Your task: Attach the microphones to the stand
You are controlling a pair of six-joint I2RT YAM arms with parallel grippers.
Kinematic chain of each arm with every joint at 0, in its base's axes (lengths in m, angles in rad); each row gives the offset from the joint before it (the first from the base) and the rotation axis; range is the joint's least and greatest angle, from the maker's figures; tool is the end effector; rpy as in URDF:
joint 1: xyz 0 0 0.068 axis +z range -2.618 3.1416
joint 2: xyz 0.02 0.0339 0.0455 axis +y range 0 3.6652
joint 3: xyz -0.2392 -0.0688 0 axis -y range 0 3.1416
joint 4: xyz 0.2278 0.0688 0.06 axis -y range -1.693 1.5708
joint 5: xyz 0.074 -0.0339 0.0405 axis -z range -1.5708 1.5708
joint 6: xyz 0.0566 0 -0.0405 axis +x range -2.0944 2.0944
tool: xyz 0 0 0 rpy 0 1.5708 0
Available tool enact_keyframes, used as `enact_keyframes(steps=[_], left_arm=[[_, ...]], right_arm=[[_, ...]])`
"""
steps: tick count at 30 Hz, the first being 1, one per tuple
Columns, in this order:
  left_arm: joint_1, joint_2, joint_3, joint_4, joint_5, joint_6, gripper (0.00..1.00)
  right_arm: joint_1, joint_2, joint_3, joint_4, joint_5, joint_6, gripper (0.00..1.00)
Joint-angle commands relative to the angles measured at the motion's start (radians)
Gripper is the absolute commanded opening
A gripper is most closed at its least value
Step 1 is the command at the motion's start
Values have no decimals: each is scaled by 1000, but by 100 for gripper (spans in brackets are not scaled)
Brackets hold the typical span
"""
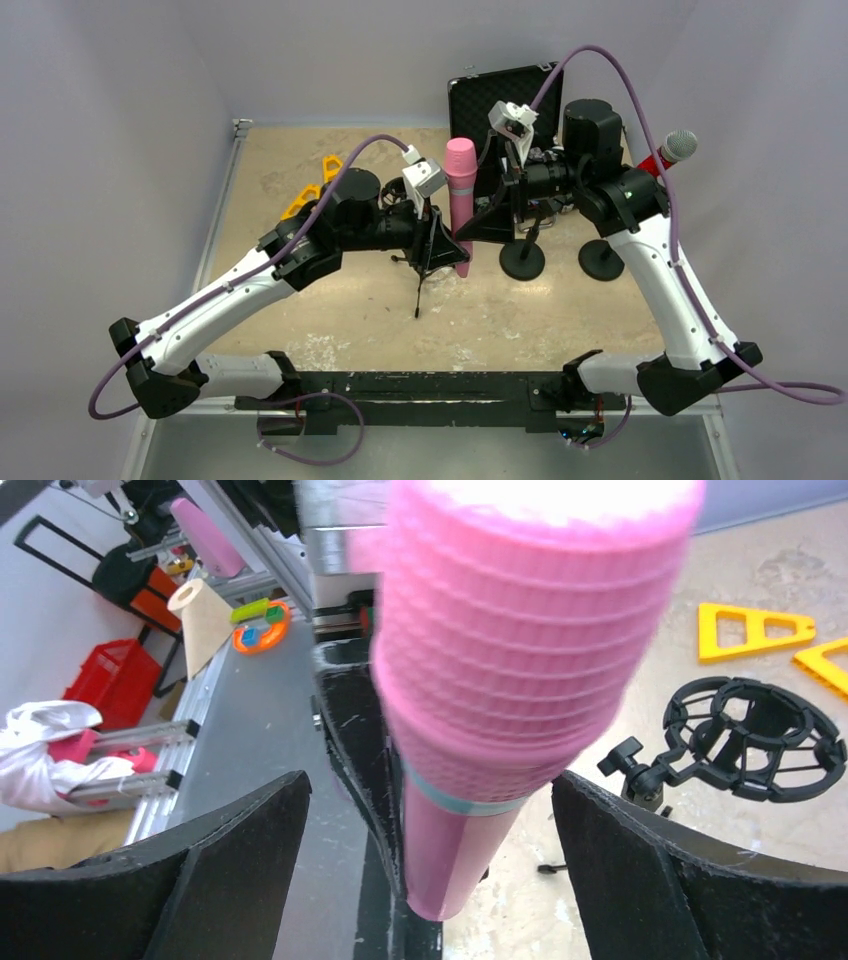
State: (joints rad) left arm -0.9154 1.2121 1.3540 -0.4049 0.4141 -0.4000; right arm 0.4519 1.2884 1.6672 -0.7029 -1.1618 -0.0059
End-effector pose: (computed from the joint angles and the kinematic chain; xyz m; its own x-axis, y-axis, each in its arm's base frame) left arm 0.1493 -0.2315 0.3964 -0.5208 0.0925 -0.8487 0.8249 0.3105 -0.4724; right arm 0.1881 0.1490 0.4525 -0.2808 -0.1389 -0.9496 -0.9578 -0.0229 0.2866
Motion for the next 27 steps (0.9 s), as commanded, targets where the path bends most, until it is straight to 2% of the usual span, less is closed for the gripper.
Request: enact_keyframes(steps=[1, 5, 8, 9, 11, 14, 16, 19, 22, 25, 27], left_arm=[[-24, 1, 51, 66, -26, 26, 0], [-30, 6, 44, 61, -37, 27, 0], [-33, 4, 40, 61, -38, 23, 0], [-33, 4, 38, 61, -36, 23, 0], [-34, 2, 37, 60, -37, 20, 0], [-34, -14, 25, 58, -53, 11, 3], [-33, -42, 7, 45, -83, 7, 21], [-31, -137, -57, 26, -158, 27, 53], [-24, -278, -133, -10, -291, 65, 76], [-17, -416, -194, -92, -439, 100, 92], [-14, -494, -228, -152, -511, 126, 94]], right_arm=[[4, -20, -32, 125, -16, 139, 91], [3, -20, -56, 178, -60, 188, 75], [4, -21, -75, 214, -83, 215, 53], [4, -20, -80, 225, -91, 226, 38], [3, -16, -83, 230, -92, 224, 21], [2, -9, -74, 219, -89, 201, 7], [2, 0, -50, 188, -82, 168, 3], [3, 27, 21, 133, -68, 110, 1], [4, 72, 104, 102, -38, 62, 1], [4, 136, 194, 98, -21, 54, 0], [4, 185, 259, 101, 0, 55, 0]])
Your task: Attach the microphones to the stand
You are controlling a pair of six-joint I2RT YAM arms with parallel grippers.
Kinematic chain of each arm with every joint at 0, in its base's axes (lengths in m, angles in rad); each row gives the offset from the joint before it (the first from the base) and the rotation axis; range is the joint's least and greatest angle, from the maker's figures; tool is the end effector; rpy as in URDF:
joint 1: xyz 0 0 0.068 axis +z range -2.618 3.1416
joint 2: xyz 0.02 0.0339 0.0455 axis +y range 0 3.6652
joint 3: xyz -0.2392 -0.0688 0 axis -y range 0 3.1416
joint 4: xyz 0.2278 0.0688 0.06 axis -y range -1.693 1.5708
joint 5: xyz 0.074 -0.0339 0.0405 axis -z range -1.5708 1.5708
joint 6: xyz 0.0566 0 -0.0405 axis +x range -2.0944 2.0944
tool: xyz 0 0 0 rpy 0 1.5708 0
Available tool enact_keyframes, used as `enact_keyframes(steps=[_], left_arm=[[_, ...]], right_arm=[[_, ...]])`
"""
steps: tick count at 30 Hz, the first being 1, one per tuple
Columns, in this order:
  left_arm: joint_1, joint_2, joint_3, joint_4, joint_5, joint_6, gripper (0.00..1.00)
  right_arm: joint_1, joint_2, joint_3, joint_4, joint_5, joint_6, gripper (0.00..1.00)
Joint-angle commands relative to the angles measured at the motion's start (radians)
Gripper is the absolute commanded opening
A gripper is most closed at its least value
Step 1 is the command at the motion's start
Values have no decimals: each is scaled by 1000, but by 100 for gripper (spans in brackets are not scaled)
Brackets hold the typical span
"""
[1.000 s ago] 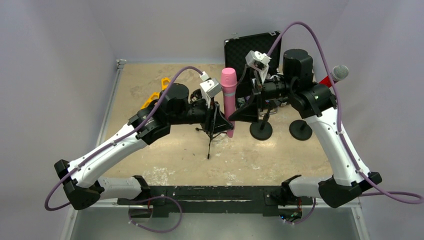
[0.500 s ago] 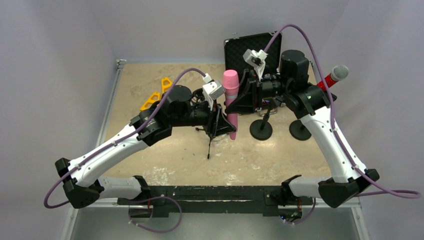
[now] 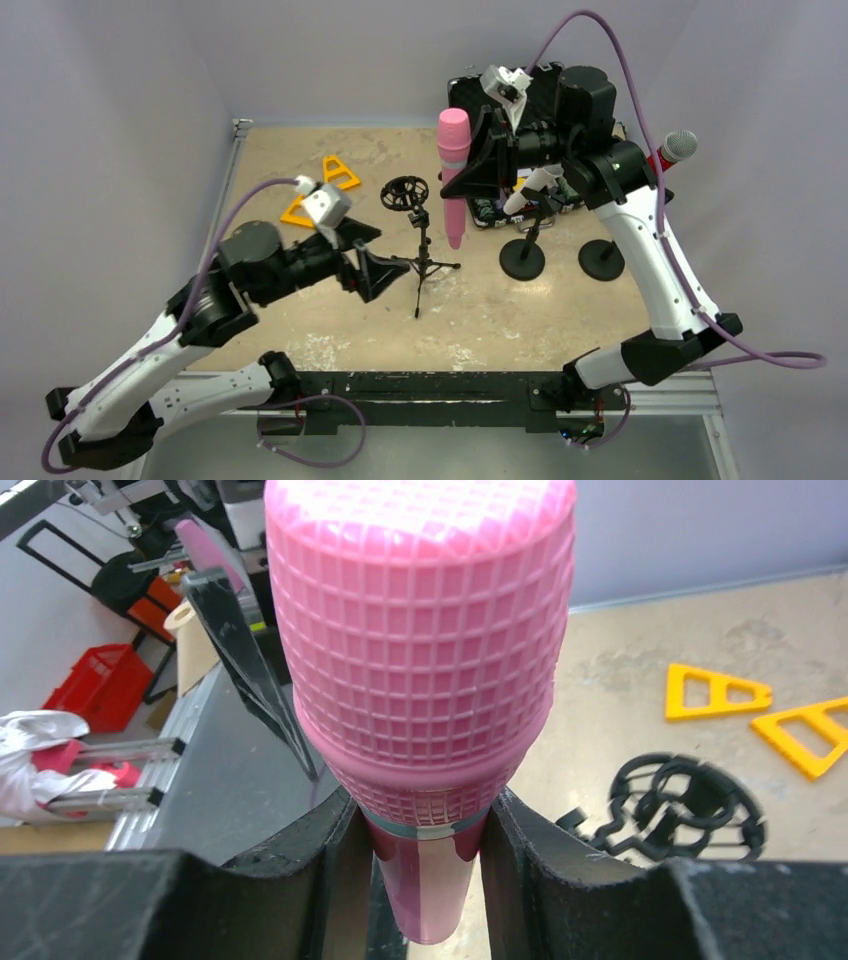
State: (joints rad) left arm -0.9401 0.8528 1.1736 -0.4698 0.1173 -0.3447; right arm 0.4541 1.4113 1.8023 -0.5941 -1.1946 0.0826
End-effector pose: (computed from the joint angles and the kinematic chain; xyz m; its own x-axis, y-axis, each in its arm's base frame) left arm 0.1059 -0.1563 0.4031 -0.3765 -0.0535 -0.9249 0.7895 0.5037 -0.3505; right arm 0.2129 0.1625 0.4728 -0.2615 -0.0939 -0.9606 -0.9615 -0.0619 0.2678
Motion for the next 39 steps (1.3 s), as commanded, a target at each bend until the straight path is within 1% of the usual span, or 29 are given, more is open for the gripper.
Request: enact_keyframes(steps=[1, 4, 7, 12, 16, 20, 23, 28, 30, 35, 39], left_arm=[[12, -169, -60, -123, -250, 81, 94], [12, -247, -99, -240, -372, 87, 94], [12, -320, -151, -327, -463, 55, 94], [12, -442, -243, -376, -520, -11, 94], [12, -499, -284, -391, -537, -38, 94], [12, -514, -291, -399, -546, -40, 94], [12, -515, -291, -405, -549, -36, 94], [12, -529, -316, -395, -543, -32, 94], [12, -531, -321, -394, -534, -27, 94], [12, -536, -326, -394, -527, -25, 94], [12, -548, -338, -391, -525, -31, 94]], right_arm=[[2, 91, 159, -4, 51, -32, 0], [13, 171, 248, 23, 148, -29, 0], [29, 246, 326, 76, 252, -6, 1], [61, 399, 484, 137, 348, 30, 1], [104, 488, 551, 148, 455, 19, 2], [137, 546, 578, 145, 583, 7, 2], [138, 554, 551, 130, 589, -10, 2], [138, 471, 426, 132, 561, -48, 2], [138, 447, 399, 132, 557, -53, 2], [139, 407, 377, 132, 537, -46, 2], [139, 406, 423, 124, 539, -45, 2]])
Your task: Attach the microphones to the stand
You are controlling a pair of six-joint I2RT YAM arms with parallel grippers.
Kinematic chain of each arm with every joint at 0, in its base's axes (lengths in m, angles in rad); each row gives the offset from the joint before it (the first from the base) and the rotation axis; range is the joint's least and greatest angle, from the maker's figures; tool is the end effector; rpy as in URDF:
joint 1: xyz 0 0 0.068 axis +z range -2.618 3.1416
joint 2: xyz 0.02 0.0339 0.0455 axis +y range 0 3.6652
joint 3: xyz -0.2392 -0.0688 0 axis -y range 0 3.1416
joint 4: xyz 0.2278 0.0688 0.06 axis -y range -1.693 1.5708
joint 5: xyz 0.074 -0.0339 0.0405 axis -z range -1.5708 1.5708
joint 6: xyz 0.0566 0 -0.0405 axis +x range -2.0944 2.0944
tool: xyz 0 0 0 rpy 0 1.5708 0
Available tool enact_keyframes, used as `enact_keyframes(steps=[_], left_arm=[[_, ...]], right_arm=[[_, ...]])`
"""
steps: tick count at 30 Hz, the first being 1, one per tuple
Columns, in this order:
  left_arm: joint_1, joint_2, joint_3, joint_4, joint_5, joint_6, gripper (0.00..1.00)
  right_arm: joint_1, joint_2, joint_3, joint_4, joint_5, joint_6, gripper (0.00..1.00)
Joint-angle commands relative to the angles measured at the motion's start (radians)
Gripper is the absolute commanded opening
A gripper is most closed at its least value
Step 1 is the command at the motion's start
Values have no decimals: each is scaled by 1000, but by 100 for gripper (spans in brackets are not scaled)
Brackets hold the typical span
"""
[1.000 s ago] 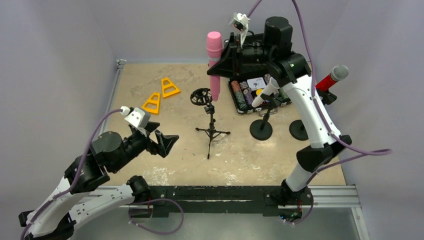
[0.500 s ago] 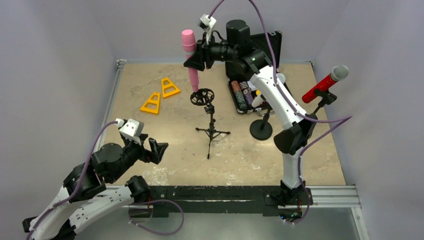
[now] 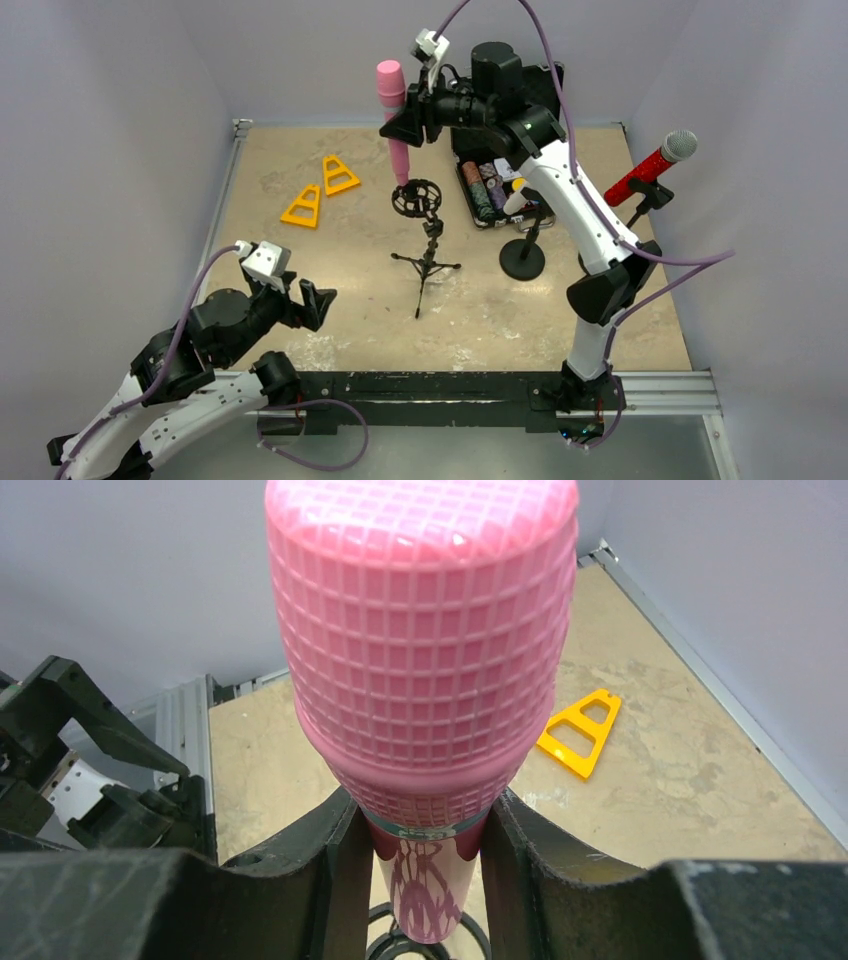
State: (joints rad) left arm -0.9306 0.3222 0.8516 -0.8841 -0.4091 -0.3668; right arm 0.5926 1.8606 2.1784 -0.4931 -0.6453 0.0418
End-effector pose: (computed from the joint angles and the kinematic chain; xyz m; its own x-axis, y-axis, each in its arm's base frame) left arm 0.0644 -0.0487 0.3123 -0.3776 -0.0438 -0.9249 0.4044 0.8907 -0.2073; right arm 0.3156 0.2535 0.4501 -0.1837 -0.0835 -0.9794 -0.9306 0.3357 0.1459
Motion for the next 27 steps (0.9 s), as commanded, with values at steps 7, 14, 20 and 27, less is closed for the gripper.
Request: enact_keyframes(steps=[7, 14, 20, 27], left_arm=[[3, -20, -14, 14, -5, -9, 94], [3, -23, -13, 9, -5, -12, 94], [3, -28, -15, 7, -4, -12, 94], [3, -37, -20, 6, 1, -11, 94]], right_arm=[[1, -33, 71, 18, -27, -5, 2], [2, -4, 24, 39, -56, 18, 2], [3, 21, 7, 35, -48, -7, 2], [2, -1, -78, 19, -69, -34, 2]])
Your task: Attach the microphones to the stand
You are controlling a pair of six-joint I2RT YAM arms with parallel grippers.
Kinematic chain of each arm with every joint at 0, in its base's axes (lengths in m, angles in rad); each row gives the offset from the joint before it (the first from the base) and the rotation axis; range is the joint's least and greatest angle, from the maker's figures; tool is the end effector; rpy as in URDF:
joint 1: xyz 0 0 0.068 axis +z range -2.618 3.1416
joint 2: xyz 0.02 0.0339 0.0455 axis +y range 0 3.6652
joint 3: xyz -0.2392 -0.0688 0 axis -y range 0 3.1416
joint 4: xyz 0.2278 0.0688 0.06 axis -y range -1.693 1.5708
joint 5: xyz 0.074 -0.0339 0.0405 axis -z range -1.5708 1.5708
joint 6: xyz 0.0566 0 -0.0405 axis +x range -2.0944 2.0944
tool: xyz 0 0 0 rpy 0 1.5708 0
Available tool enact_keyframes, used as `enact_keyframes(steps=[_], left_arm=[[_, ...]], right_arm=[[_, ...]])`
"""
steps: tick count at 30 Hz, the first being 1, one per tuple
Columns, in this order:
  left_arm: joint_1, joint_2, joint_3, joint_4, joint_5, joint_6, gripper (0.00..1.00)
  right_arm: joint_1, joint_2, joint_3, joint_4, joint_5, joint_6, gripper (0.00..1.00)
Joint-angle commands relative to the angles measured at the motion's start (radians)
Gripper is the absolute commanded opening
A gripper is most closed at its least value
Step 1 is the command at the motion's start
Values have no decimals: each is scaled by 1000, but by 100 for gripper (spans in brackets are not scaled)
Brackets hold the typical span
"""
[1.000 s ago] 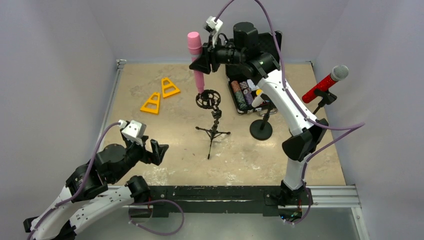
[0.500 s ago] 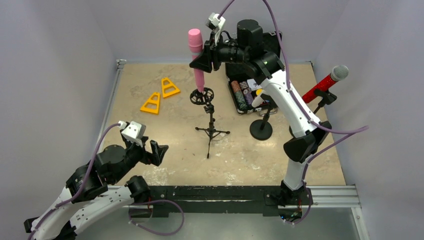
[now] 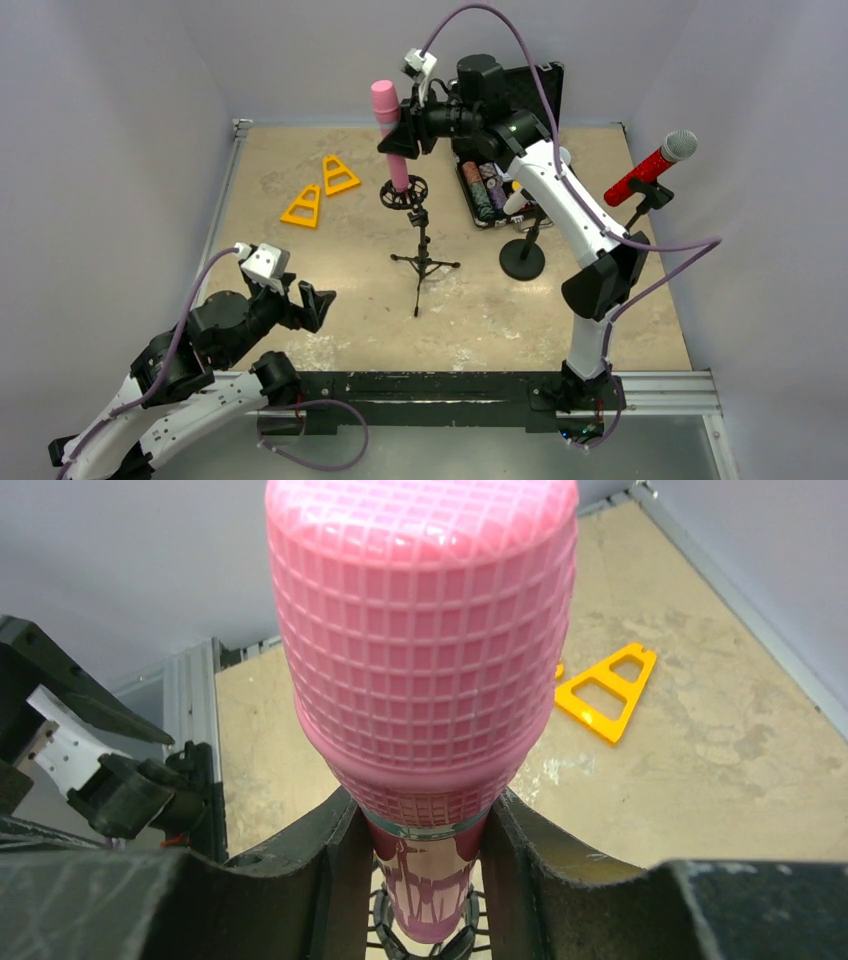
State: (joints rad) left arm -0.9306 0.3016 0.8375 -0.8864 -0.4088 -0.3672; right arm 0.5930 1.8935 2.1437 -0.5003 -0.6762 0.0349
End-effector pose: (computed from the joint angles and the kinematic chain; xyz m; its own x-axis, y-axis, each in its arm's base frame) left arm 0.0629 -0.0468 0.3092 -0.3756 -0.0473 -0.9256 0.4051 0.8899 -0.2098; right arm 0.3253 0.2620 0.4256 -0.2379 -0.1275 -0.9629 -0.9310 0.3126 0.1886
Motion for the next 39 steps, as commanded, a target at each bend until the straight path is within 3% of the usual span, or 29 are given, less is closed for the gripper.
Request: enact_keyframes(steps=[1, 9, 11, 14, 18, 28, 36, 39], left_arm=[[3, -19, -8, 9, 1, -10, 94], [3, -28, -33, 37, 13, 1, 95], [3, -31, -38, 41, 20, 1, 95], [3, -38, -41, 45, 29, -1, 95], [3, -47, -44, 43, 37, -4, 95], [3, -18, -39, 112, 49, 45, 96], [9, 115, 46, 214, 42, 117, 99], [40, 192, 103, 230, 58, 142, 100]], right_arm=[[2, -47, -71, 19, -46, -61, 2], [1, -122, -303, -29, -150, -184, 6], [2, -129, -324, -44, -182, -209, 20], [2, -150, -298, -70, -207, -238, 58], [2, -168, -207, -121, -208, -261, 78], [0, -286, -102, -270, -186, -411, 87], [-17, -677, -393, -394, -132, -709, 94], [-123, -822, -498, -417, -218, -720, 95]])
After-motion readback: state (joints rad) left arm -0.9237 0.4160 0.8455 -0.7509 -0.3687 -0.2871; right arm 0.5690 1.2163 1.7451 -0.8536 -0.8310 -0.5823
